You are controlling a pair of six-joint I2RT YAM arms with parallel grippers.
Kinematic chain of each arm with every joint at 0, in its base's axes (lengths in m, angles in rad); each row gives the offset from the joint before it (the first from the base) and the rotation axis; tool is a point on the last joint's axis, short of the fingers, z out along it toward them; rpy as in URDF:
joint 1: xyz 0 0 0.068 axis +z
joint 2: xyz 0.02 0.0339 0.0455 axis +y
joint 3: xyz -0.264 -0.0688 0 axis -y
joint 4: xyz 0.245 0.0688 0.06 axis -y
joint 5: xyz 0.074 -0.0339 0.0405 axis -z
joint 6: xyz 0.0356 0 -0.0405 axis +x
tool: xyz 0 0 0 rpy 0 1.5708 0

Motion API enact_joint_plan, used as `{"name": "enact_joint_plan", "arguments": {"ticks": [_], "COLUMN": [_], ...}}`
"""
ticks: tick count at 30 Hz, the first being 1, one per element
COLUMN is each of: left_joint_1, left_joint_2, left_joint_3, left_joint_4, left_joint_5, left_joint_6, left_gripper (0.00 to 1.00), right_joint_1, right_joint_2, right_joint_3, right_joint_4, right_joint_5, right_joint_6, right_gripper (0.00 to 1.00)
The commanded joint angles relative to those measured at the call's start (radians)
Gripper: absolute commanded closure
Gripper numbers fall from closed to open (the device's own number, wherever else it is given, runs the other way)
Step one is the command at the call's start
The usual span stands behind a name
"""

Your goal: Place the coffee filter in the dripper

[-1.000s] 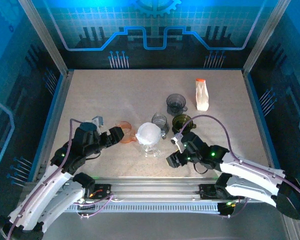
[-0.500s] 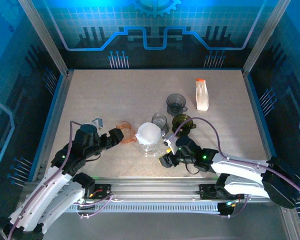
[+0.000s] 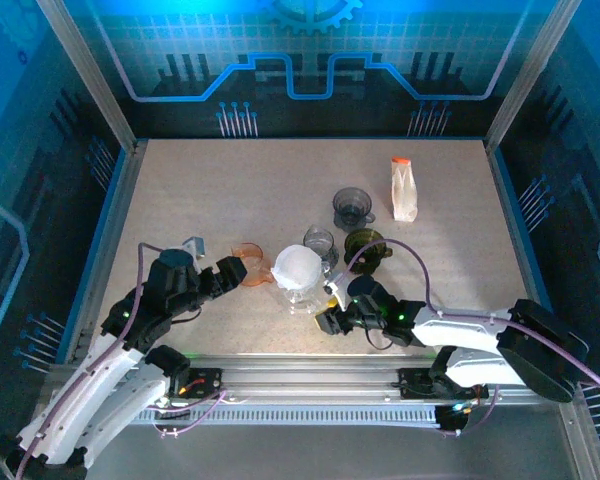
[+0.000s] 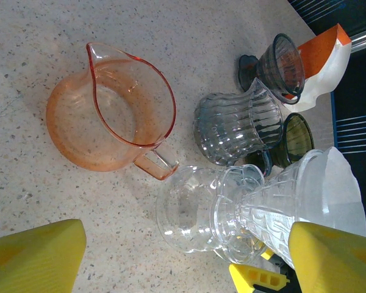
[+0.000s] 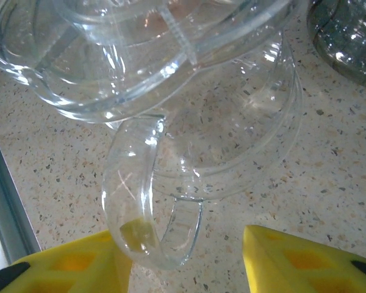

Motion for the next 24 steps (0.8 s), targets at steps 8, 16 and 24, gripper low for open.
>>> {"name": "enact_joint_plan", "arguments": {"ticks": [8, 16, 24], "left_joint_1": [0.009, 0.01, 0.011], "left_joint_2": [-0.011, -0.01, -0.017], "left_joint_3": [-0.009, -0.01, -0.034], "left_joint_4": [-0.005, -0.008, -0.025], "left_joint_5": [-0.007, -0.015, -0.038], "left_joint_6": [-0.011, -0.011, -0.033], "left_gripper": [0.13, 0.13, 0.13], "right_joint_1": [0.015, 0.021, 0.033], "right_joint_2": [0.028, 0.038, 0.054], "right_joint_3": [-0.016, -0.001, 0.021], "right_joint_4": [0.101, 0.101, 0.113], "right_joint_5": [0.011, 0.037, 0.085], "right_joint_6": [-0.007, -0.009, -0.007], "right_gripper": [0.64, 0.67, 0.71]}}
